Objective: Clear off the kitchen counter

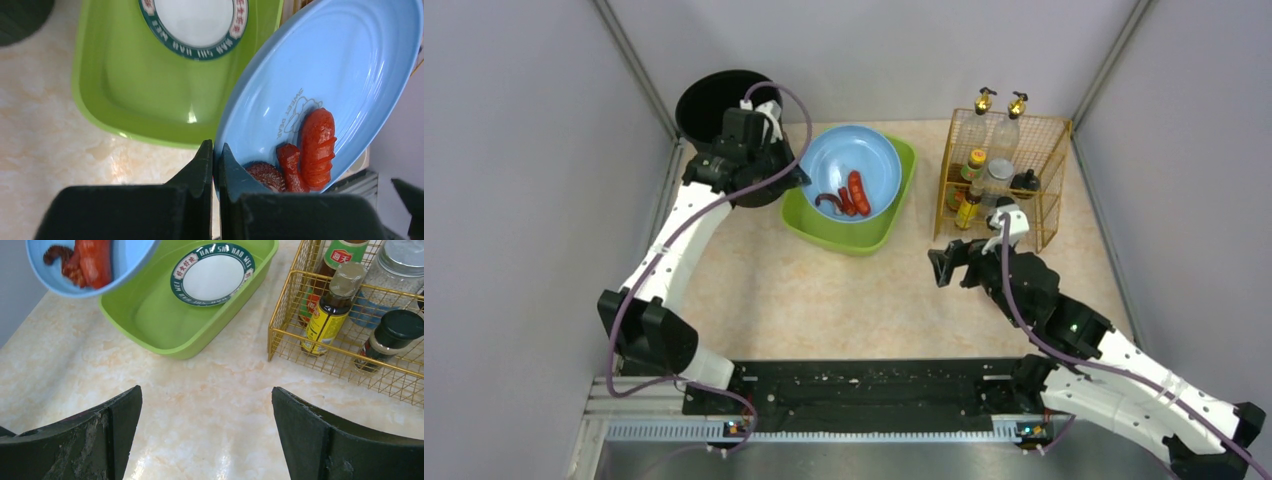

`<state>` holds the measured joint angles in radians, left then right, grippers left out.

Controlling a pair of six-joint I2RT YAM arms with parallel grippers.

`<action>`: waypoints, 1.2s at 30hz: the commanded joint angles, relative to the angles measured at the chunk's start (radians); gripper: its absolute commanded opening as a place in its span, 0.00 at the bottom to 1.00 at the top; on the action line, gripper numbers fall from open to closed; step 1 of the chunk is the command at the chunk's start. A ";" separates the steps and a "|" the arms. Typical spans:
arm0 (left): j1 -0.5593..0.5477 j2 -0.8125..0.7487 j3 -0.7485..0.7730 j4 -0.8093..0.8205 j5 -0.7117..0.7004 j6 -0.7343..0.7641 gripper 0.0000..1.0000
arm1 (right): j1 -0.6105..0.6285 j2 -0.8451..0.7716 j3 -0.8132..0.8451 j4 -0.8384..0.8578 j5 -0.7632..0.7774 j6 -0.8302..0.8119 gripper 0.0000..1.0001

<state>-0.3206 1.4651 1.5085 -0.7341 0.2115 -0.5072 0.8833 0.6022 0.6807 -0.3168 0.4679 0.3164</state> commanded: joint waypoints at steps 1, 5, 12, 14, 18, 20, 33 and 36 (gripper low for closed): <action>0.089 0.075 0.187 -0.011 0.071 -0.005 0.00 | 0.009 0.019 0.024 0.060 -0.033 0.001 0.99; 0.161 0.131 0.301 -0.019 0.066 -0.028 0.00 | 0.010 0.035 0.016 0.078 -0.049 0.003 0.99; 0.279 0.198 0.485 -0.024 0.045 -0.097 0.00 | 0.010 0.070 0.011 0.095 -0.077 0.007 0.99; 0.313 0.211 0.519 -0.015 0.039 -0.129 0.00 | 0.010 0.080 0.008 0.102 -0.083 0.008 0.99; 0.399 0.220 0.535 0.034 0.027 -0.195 0.00 | 0.009 0.102 0.005 0.120 -0.096 0.009 0.99; 0.429 0.225 0.538 0.057 0.016 -0.226 0.00 | 0.010 0.112 0.009 0.123 -0.103 0.010 0.99; 0.559 0.223 0.454 0.200 -0.056 -0.366 0.00 | 0.009 0.149 0.007 0.148 -0.115 0.007 0.99; 0.561 0.206 0.405 0.256 -0.114 -0.381 0.00 | 0.009 0.156 0.004 0.154 -0.117 0.007 0.99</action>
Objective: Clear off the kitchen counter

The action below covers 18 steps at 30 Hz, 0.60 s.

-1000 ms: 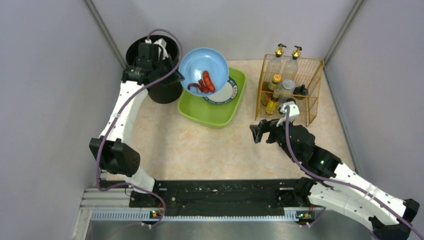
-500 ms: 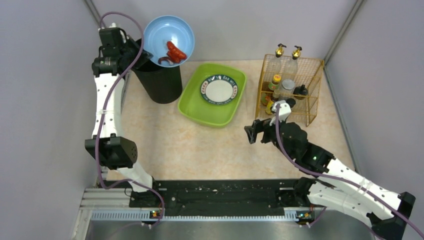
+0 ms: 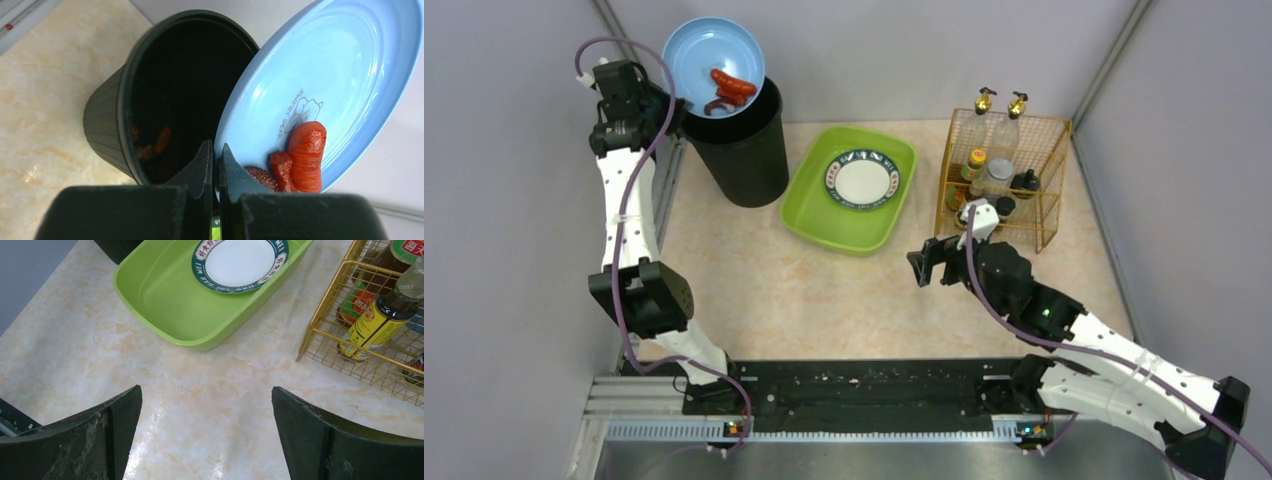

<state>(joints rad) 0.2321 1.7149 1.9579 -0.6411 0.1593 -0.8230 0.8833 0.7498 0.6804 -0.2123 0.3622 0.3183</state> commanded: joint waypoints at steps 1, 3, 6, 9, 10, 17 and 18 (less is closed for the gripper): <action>0.008 -0.051 -0.059 0.178 -0.084 -0.068 0.00 | 0.010 0.010 0.003 0.050 -0.013 0.005 0.99; 0.008 -0.058 -0.086 0.207 -0.128 -0.071 0.00 | 0.010 0.010 0.000 0.052 -0.015 0.006 0.99; 0.009 -0.070 -0.126 0.249 -0.191 -0.077 0.00 | 0.009 0.008 -0.008 0.054 -0.013 0.005 0.99; 0.009 -0.075 -0.155 0.283 -0.222 -0.079 0.00 | 0.010 0.008 -0.014 0.055 -0.013 0.005 0.99; 0.008 -0.080 -0.168 0.301 -0.234 -0.078 0.00 | 0.010 0.010 -0.015 0.054 -0.014 0.005 0.99; 0.003 -0.130 -0.270 0.408 -0.310 -0.031 0.00 | 0.009 0.010 -0.024 0.066 -0.018 0.007 0.99; 0.001 -0.144 -0.290 0.427 -0.326 -0.018 0.00 | 0.010 0.011 -0.025 0.067 -0.020 0.006 0.99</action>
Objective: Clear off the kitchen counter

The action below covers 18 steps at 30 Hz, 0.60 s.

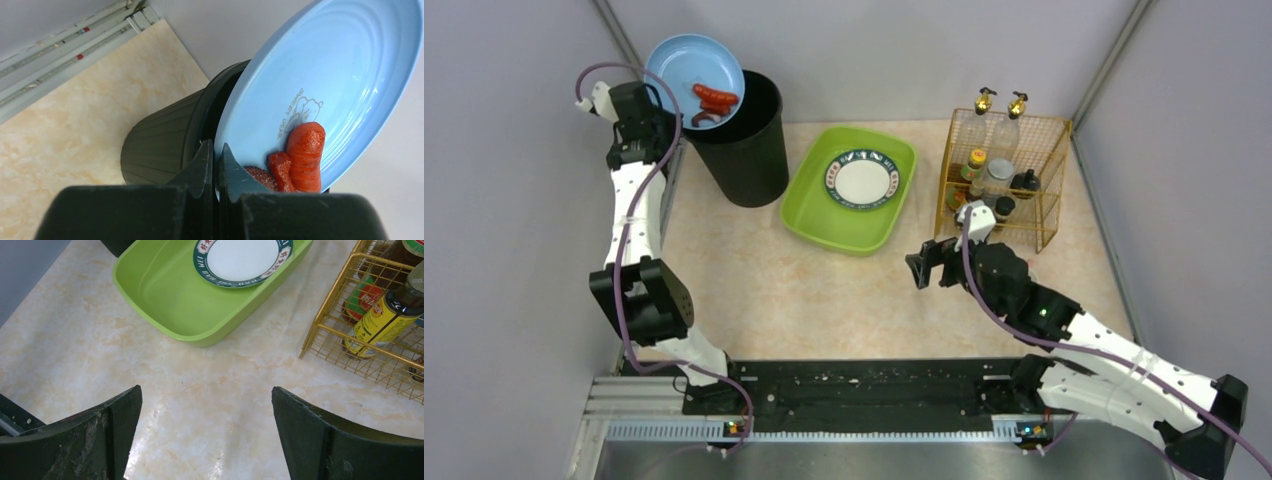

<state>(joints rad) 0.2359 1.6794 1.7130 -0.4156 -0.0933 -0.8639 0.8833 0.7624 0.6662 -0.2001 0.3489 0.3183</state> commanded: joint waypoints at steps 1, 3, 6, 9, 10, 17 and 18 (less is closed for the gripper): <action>-0.003 -0.118 -0.065 0.219 -0.084 0.037 0.00 | 0.010 -0.001 -0.012 0.055 -0.005 0.006 0.99; -0.007 -0.133 -0.096 0.248 -0.109 0.072 0.00 | 0.010 -0.001 -0.014 0.054 -0.005 0.006 0.99; -0.014 -0.144 -0.116 0.265 -0.142 0.116 0.00 | 0.009 -0.001 -0.014 0.057 -0.007 0.007 0.99; -0.020 -0.153 -0.141 0.292 -0.168 0.150 0.00 | 0.010 -0.001 -0.016 0.056 -0.007 0.008 0.99; -0.022 -0.156 -0.151 0.304 -0.177 0.162 0.00 | 0.010 -0.002 -0.016 0.053 -0.007 0.008 0.99; -0.074 -0.165 -0.181 0.367 -0.255 0.249 0.00 | 0.010 -0.010 -0.017 0.045 -0.003 0.006 0.99; -0.086 -0.164 -0.181 0.374 -0.274 0.266 0.00 | 0.010 -0.012 -0.017 0.043 -0.002 0.006 0.99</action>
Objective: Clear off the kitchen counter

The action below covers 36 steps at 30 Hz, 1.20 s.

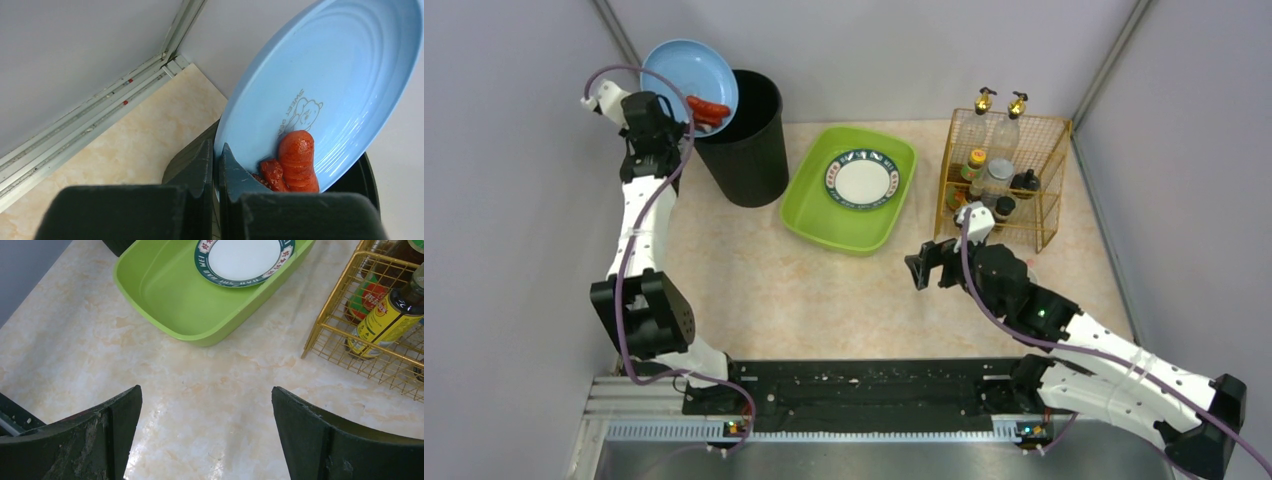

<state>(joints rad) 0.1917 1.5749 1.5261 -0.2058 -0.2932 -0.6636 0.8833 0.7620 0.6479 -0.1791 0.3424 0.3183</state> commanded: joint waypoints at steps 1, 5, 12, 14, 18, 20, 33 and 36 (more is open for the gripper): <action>-0.053 -0.059 0.006 0.173 -0.094 0.084 0.00 | 0.009 -0.013 0.001 0.019 0.005 0.006 0.99; -0.106 -0.050 0.014 0.212 -0.182 0.159 0.00 | 0.009 -0.024 -0.002 0.010 0.010 0.005 0.99; -0.228 -0.023 0.020 0.345 -0.347 0.376 0.00 | 0.010 -0.046 -0.015 0.008 0.006 0.008 0.99; -0.251 -0.012 0.019 0.383 -0.381 0.439 0.00 | 0.010 -0.052 -0.020 0.007 0.003 0.009 0.99; -0.281 0.009 0.008 0.455 -0.435 0.531 0.00 | 0.010 -0.063 -0.027 -0.001 0.001 0.014 0.99; -0.291 0.018 0.003 0.485 -0.458 0.568 0.00 | 0.009 -0.071 -0.031 -0.004 0.003 0.016 0.99; -0.381 0.103 -0.065 0.862 -0.583 1.011 0.00 | 0.011 -0.087 -0.051 -0.003 0.005 0.025 0.99; -0.403 0.128 -0.082 0.969 -0.600 1.152 0.00 | 0.008 -0.087 -0.052 -0.003 0.003 0.029 0.99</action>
<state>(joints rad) -0.1822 1.6924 1.4521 0.4789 -0.8536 0.2749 0.8833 0.6861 0.5961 -0.2092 0.3428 0.3347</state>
